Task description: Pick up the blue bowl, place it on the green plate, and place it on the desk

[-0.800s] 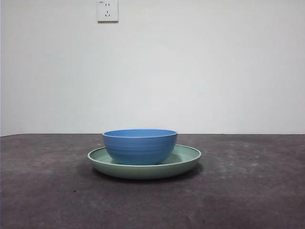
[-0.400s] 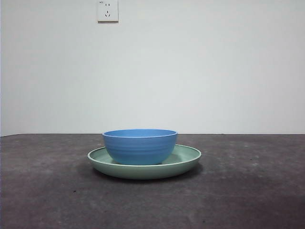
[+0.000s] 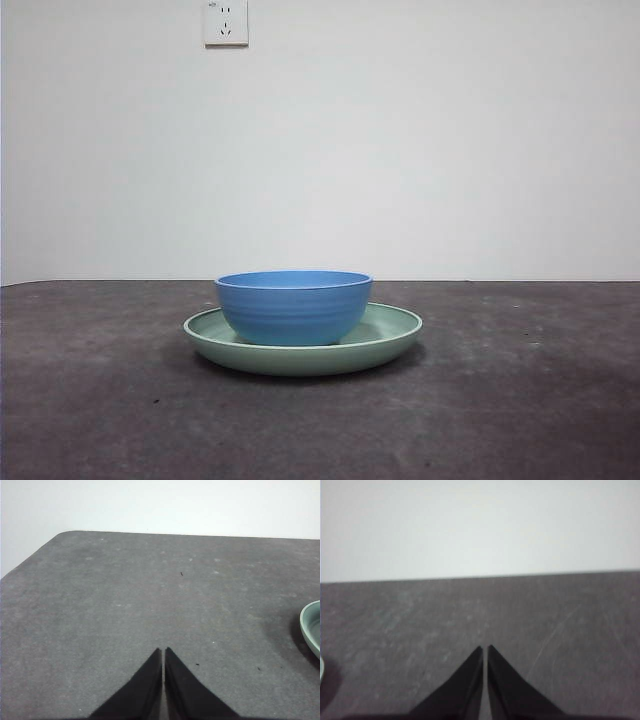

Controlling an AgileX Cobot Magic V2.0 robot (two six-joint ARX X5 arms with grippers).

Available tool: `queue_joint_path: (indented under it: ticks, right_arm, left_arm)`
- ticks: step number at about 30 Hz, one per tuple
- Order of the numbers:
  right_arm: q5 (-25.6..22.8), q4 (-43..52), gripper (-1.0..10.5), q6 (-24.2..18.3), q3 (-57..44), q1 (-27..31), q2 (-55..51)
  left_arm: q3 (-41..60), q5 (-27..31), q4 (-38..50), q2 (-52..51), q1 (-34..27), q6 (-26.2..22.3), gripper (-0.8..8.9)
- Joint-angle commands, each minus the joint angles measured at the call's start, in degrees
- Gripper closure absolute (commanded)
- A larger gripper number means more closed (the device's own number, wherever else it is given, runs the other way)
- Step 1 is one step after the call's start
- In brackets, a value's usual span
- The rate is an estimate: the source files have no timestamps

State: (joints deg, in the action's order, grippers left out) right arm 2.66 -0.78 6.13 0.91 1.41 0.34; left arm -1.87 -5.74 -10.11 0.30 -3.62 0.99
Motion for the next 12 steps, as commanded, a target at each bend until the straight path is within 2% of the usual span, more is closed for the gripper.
queue_joint_path:
  ticks: [1, 5, 12]
  right_arm:
    - [-0.13, -2.62, 9.4, 1.57, -0.31, 0.02, -0.13]
    - [-0.11, -9.66, 9.4, 1.42, -0.31, 0.02, -0.13]
    - [0.31, -8.66, 9.4, 1.99, -0.28, 0.02, -0.13]
  left_arm:
    - [1.18, 0.2, -0.44, -0.13, -0.13, 0.33, 8.03]
    - [1.18, 0.2, -0.44, -0.13, -0.13, 0.33, 8.04]
    - [1.18, 0.2, -0.44, -0.11, -0.13, 0.33, 8.04]
